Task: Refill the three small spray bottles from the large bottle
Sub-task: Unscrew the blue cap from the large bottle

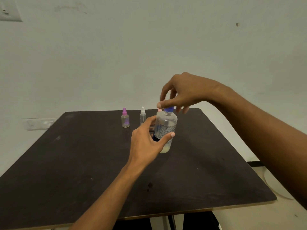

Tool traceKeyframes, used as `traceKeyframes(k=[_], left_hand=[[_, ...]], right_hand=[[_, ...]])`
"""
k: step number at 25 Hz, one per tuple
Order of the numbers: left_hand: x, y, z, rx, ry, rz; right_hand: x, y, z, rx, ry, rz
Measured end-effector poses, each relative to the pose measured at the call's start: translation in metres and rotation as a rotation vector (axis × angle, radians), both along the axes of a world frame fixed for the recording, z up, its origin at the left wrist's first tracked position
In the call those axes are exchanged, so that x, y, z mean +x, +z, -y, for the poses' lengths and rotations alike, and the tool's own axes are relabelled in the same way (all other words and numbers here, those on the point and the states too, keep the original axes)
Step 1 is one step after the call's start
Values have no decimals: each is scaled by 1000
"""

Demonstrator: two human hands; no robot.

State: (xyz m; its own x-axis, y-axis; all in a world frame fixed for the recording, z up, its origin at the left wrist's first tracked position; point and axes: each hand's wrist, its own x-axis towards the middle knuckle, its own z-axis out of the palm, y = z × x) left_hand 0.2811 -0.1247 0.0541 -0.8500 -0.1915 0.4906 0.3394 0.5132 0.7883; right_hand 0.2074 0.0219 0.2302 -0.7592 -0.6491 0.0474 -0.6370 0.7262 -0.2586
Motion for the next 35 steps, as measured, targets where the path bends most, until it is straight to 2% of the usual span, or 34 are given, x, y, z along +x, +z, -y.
traceKeyframes(k=[3,9,14,17,20,23,26,29,35], left_hand=[[-1,-1,0,-9,-10,-10],[-4,-4,-2,-17,-10,6],[-5,-5,-3,-3,-14,3],[-6,-6,-1,-4,-19,3],[-6,-6,0,-5,-24,-3],[-5,-7,-1,21,-30,-6],[-6,-8,-1,48,-47,-8],[-11,-11,-5,60,-62,-11],[-29,-18,-23,53,-95,14]], right_hand=[[-1,-3,-1,36,-17,-20],[0,2,-6,179,145,-82],[0,3,-12,97,145,-100],[3,2,-25,-73,101,-89],[7,-9,-48,-359,57,-13],[12,-37,-71,-661,30,51],[13,-70,-86,-852,-2,90],[12,-90,-98,-946,-24,123],[-4,-105,-120,-997,-124,105]])
